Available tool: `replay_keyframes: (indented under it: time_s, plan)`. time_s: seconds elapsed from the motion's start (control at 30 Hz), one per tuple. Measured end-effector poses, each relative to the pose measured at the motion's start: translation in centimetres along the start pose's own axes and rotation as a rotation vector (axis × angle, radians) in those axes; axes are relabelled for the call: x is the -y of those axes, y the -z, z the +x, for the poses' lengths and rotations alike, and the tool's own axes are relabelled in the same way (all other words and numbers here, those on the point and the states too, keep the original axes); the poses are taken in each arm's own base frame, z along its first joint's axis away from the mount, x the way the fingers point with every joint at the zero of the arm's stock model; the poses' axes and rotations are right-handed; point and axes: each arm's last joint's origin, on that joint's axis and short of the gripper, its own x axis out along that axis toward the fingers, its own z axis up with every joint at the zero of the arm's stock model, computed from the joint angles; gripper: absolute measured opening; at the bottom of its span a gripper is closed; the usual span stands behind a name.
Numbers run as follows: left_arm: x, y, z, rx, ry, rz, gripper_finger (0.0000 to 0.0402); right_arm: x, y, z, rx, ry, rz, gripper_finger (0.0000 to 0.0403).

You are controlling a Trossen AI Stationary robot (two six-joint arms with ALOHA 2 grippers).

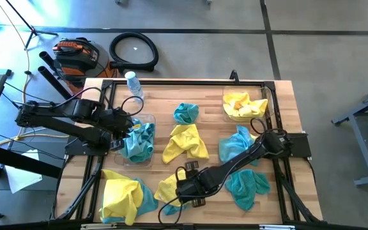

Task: Sort microfiber towel by color & place in baskets
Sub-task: Put the yellow microfiber cloth into the right transparent bin

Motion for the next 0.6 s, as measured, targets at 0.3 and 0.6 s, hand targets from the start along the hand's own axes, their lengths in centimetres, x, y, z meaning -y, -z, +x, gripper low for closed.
replay_keyframes:
  time_s: [0.3,0.6]
  plan:
    - [0.0,0.0,0.0,0.002,-0.003,0.005,0.0090,0.2,-0.4,1.5,0.004,-0.017,-0.113,0.0172]
    - [0.0,0.0,0.0,0.004,-0.002,0.024,0.0090,0.1,-0.2,3.2,-0.040,-0.059,-0.105,0.0090]
